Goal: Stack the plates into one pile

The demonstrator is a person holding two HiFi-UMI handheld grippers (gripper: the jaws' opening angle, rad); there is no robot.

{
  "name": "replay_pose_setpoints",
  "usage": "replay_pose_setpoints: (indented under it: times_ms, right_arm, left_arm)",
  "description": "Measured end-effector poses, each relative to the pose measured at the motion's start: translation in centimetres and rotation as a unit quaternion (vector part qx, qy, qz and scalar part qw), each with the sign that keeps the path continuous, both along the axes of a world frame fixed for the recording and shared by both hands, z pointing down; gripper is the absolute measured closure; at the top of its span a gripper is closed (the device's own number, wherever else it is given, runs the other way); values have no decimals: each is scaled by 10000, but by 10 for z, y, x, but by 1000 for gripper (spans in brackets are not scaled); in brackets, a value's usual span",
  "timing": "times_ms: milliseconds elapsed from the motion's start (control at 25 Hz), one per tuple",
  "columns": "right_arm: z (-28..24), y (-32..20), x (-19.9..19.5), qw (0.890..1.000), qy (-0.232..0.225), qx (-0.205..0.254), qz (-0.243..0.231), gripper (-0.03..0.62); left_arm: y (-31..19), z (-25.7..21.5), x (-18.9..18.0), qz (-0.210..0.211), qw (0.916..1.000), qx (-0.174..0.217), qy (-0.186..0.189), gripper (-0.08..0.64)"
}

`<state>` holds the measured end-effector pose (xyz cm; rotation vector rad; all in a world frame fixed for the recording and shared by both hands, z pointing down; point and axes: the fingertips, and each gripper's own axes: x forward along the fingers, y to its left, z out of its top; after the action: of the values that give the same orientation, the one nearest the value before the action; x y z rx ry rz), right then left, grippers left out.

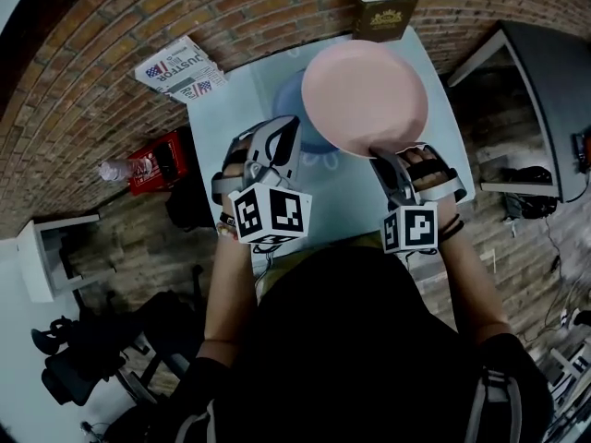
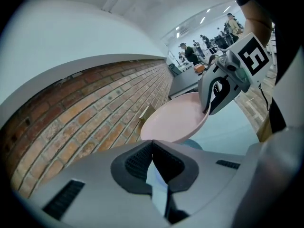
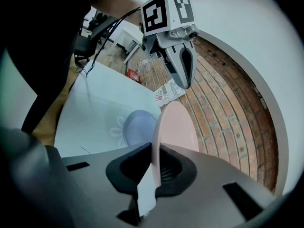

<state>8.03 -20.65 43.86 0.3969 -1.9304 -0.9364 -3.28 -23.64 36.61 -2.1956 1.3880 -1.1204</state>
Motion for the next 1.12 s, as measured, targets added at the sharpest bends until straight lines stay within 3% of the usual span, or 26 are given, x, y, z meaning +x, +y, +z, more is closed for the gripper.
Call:
replay_pose_setpoints:
  times_ms: [360,720,1120]
  right_arm:
    - [4,8,-71,9970,-161,-72,-747,546]
    - [45,3,-84,9958,-18,-384,-832,546]
    - [131,-14,-82,9903,690,-909,-795,546]
  left_arm:
    - [27,12,-67,-800,9967,-141,-77,538]
    - [34,11,-72,-834,9963,-188,-32,538]
    - [49,22,-80,-977,9943,-395,-160,538]
